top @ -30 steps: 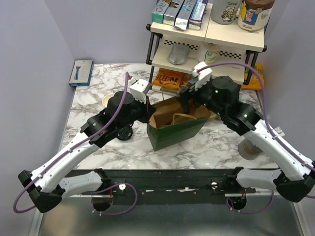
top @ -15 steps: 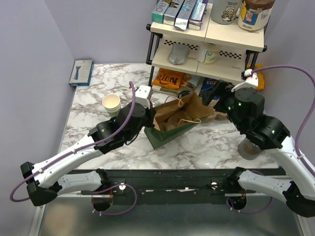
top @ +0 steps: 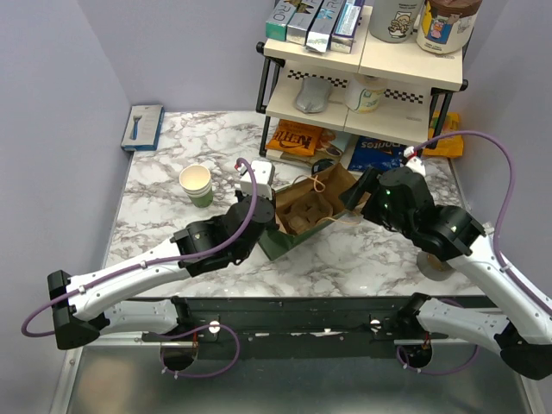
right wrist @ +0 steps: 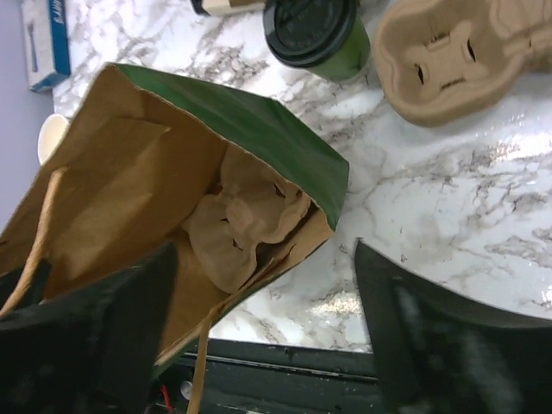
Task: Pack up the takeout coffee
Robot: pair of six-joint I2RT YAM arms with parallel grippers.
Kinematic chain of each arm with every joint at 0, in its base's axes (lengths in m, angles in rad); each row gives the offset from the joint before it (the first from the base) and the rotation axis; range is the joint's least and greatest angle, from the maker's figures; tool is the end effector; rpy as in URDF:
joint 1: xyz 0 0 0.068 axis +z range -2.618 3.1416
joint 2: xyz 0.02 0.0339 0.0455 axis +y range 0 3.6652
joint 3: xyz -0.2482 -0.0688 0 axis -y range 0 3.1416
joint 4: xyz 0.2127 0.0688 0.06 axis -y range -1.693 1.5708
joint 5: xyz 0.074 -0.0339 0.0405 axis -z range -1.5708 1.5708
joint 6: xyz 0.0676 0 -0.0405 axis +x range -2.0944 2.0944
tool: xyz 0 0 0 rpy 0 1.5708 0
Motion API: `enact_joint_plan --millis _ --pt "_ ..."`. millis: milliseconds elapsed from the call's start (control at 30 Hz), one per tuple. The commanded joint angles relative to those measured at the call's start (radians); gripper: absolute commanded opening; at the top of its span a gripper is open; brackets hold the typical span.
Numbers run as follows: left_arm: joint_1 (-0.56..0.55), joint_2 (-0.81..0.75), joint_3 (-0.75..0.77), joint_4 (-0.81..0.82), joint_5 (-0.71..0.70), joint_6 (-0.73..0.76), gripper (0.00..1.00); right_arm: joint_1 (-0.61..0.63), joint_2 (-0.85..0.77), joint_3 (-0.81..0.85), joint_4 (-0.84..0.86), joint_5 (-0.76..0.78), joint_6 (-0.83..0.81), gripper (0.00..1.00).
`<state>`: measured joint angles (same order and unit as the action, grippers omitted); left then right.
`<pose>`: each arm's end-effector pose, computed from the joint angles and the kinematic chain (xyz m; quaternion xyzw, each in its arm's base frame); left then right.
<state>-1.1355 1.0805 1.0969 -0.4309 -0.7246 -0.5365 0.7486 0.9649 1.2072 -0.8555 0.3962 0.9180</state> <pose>0.1371 -0.1886 0.3458 0.0460 0.8054 -0.1801 0.5628 0.1513 0.1049 0.3483 0.1640 0.8594 0.2169 0.4330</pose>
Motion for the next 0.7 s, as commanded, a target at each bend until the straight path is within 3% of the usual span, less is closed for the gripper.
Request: enact_joint_plan --millis 0,67,233,467,533,567,600,667 --pt "-0.026 -0.036 -0.034 0.087 -0.065 -0.014 0.0 -0.028 0.029 -0.04 -0.007 -0.034 0.076 0.78" --pt "-0.027 -0.04 -0.048 0.098 -0.071 0.0 0.0 -0.029 0.026 -0.05 0.003 -0.03 0.082 0.66" --pt "-0.03 -0.05 -0.063 0.109 -0.088 0.024 0.0 -0.037 0.009 -0.077 0.029 -0.033 0.096 0.52" --pt "-0.041 -0.085 -0.109 0.193 -0.07 0.047 0.0 -0.038 0.017 -0.093 0.05 -0.069 0.09 0.25" --pt "-0.043 -0.099 -0.12 0.211 -0.032 0.069 0.09 -0.038 0.017 -0.094 0.059 -0.071 0.084 0.17" --pt "-0.043 -0.102 -0.121 0.215 -0.01 0.084 0.16 -0.038 0.015 -0.094 0.067 -0.071 0.064 0.06" --pt "-0.043 -0.106 -0.123 0.218 0.016 0.102 0.33 -0.038 0.012 -0.094 0.078 -0.068 0.052 0.02" --pt "-0.043 -0.128 -0.13 0.227 0.136 0.136 0.47 -0.038 0.012 -0.086 0.095 -0.042 0.0 0.01"
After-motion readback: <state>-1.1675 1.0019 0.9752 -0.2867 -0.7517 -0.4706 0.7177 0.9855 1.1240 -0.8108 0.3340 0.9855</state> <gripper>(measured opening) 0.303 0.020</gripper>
